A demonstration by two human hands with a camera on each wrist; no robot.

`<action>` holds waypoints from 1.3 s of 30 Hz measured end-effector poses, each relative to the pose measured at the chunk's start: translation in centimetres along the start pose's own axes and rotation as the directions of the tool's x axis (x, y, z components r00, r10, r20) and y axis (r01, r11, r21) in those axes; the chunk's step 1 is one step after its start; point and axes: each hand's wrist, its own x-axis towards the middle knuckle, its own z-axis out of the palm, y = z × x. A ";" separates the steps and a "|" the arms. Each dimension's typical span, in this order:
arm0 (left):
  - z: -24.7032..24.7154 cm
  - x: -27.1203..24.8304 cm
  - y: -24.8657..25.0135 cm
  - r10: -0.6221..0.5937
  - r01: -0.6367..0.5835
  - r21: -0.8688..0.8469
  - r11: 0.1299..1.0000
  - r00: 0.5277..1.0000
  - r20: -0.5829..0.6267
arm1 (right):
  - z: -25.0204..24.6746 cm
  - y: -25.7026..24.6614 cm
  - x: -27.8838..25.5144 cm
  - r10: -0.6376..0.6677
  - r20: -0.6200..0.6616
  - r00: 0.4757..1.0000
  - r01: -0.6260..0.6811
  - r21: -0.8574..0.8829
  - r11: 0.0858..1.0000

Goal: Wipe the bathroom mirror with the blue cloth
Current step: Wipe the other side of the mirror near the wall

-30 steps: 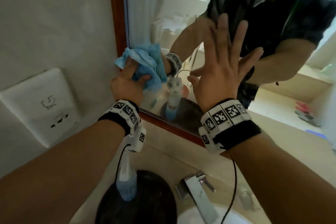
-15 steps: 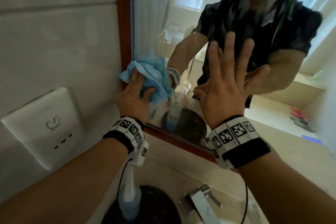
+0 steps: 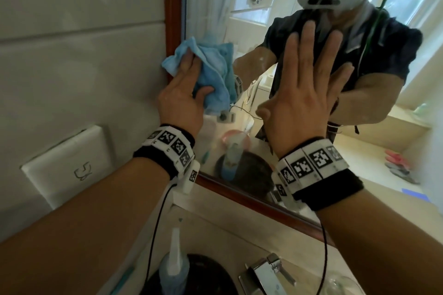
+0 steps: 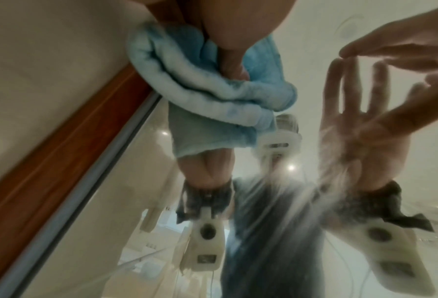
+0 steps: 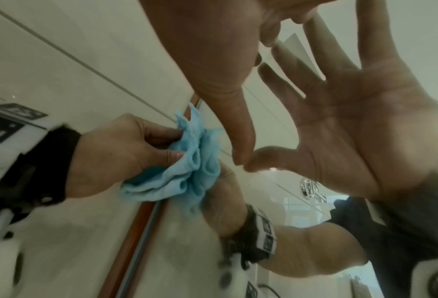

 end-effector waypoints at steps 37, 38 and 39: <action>-0.8 -1.0 0.6 -0.151 0.142 0.110 0.984 0.986 0.073 | -1.4 0.2 3.5 0.006 -0.042 0.999 -0.007 -0.026 1.000; -0.8 -0.9 0.6 -0.158 0.152 0.097 0.984 0.985 0.064 | -1.4 0.2 3.5 0.004 -0.043 0.999 -0.005 -0.025 1.000; -0.8 -0.9 0.8 -0.166 0.160 0.093 0.983 0.984 0.061 | -1.4 0.2 3.5 0.003 -0.044 0.999 -0.004 -0.025 1.000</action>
